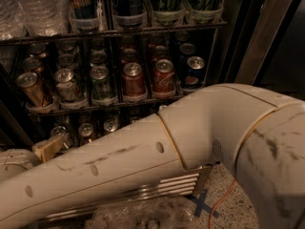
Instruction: Pick 7up can from middle shelf of fridge
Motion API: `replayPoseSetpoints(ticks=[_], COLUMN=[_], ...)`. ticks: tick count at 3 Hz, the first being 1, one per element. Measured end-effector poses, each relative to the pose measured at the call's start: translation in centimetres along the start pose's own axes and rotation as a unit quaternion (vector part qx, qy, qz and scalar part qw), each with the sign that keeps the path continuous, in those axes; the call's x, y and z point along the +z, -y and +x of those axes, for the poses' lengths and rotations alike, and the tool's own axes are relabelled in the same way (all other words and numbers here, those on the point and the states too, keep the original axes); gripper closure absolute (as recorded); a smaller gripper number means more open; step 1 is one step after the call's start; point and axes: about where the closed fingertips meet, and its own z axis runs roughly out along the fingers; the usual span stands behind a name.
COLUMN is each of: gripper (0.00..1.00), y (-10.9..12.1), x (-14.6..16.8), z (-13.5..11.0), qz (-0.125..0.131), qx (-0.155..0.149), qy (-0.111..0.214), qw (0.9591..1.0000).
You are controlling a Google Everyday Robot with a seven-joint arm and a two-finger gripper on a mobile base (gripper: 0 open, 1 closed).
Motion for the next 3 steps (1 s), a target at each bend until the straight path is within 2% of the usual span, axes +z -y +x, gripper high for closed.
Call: replayPoseSetpoints(ticks=[1, 2, 3], gripper=[0.00, 0.00, 0.00], y=[1.8, 5.0, 7.2], x=[1.4, 2.6, 3.1], z=[0.9, 0.5, -0.8], qz=[0.036, 0.081, 0.109], qx=[0.027, 0.041, 0.027], qy=[0.036, 0.084, 0.119], qw=[0.9984, 0.9923, 0.9866])
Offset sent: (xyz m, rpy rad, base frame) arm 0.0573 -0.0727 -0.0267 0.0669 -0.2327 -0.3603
